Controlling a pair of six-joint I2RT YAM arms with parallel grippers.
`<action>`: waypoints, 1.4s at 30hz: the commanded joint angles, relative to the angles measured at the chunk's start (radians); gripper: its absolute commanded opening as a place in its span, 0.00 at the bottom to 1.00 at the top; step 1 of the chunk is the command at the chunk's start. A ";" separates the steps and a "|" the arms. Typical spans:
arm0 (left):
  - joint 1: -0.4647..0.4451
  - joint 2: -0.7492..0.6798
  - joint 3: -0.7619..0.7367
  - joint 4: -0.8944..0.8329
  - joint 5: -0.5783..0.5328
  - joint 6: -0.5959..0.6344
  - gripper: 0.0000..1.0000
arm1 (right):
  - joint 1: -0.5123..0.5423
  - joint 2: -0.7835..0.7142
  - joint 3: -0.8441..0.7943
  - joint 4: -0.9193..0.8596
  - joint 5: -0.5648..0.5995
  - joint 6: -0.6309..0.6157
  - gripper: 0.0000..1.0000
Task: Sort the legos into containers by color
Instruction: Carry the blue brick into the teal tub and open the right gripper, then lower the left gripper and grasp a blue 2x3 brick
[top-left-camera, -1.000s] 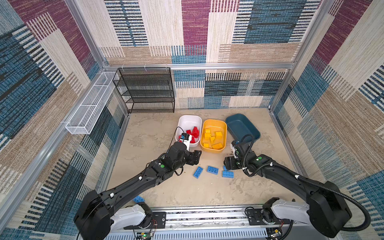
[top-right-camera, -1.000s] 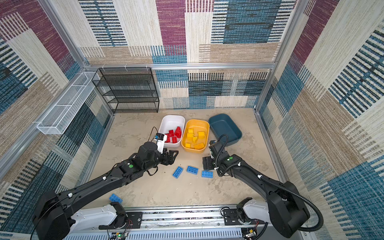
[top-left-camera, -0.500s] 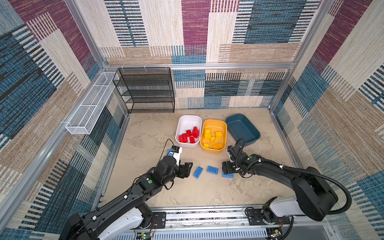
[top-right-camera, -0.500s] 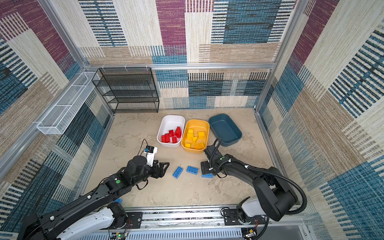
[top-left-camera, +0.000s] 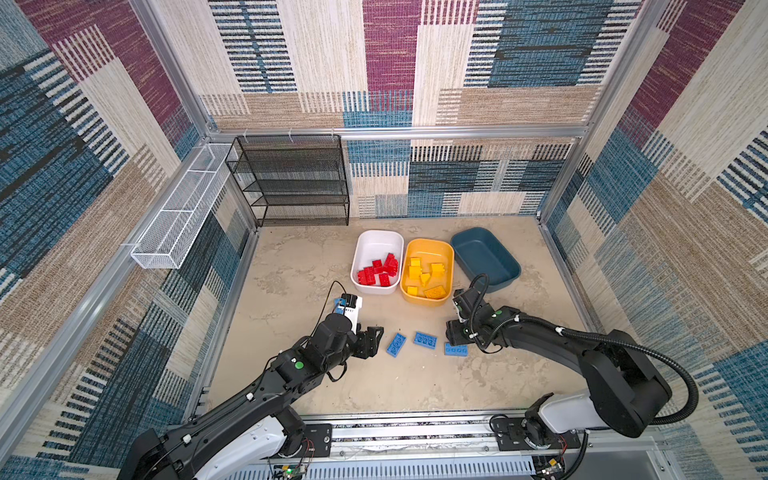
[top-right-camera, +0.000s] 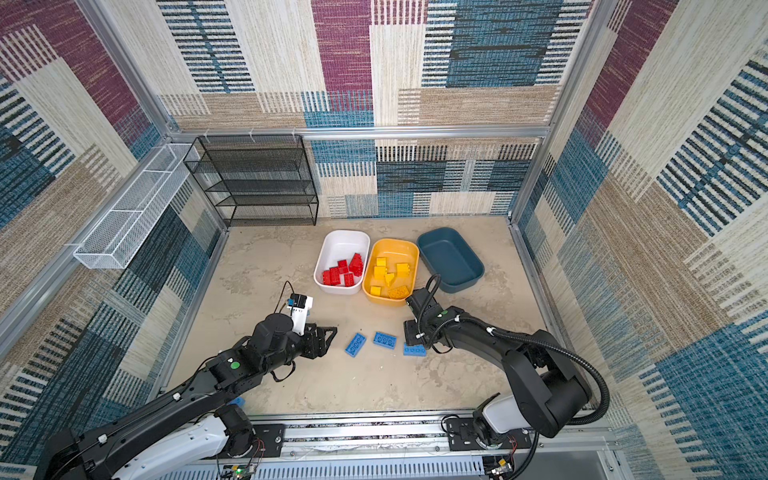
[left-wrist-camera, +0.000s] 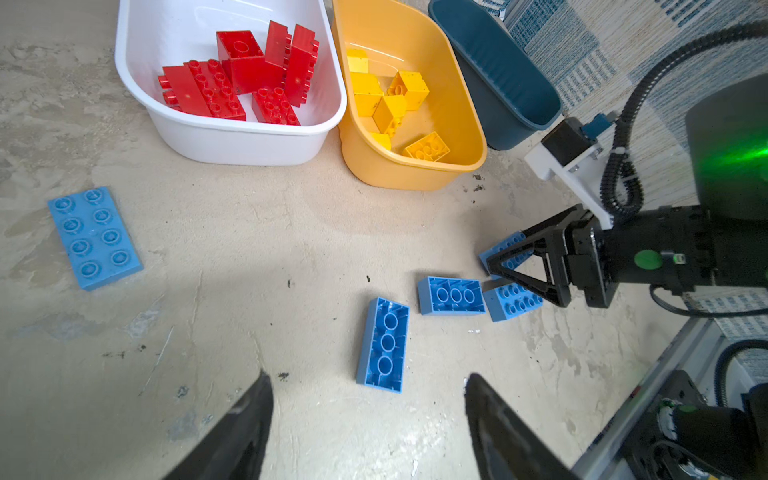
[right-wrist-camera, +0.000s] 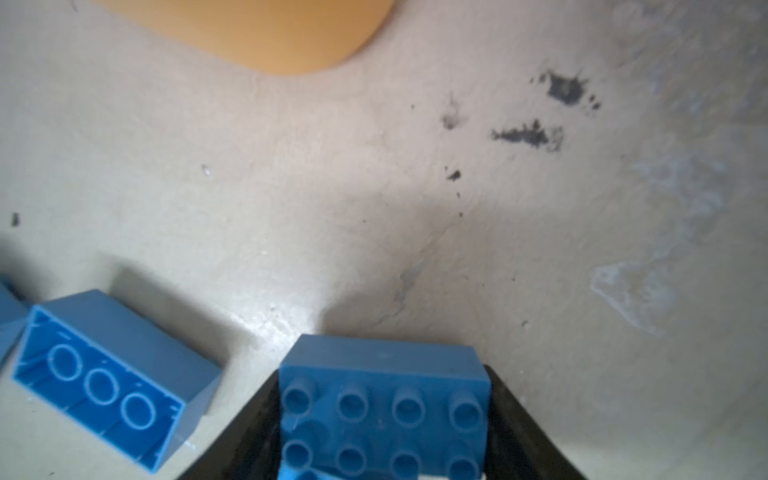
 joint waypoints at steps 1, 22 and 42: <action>-0.001 0.003 0.004 -0.029 0.046 0.009 0.73 | -0.007 -0.021 0.050 -0.017 0.036 -0.008 0.64; -0.082 0.067 -0.012 -0.155 0.038 0.007 0.88 | -0.461 0.305 0.591 0.069 -0.208 -0.082 0.67; -0.113 0.407 0.126 -0.062 0.084 0.085 0.83 | -0.485 0.185 0.522 0.106 -0.260 -0.105 0.94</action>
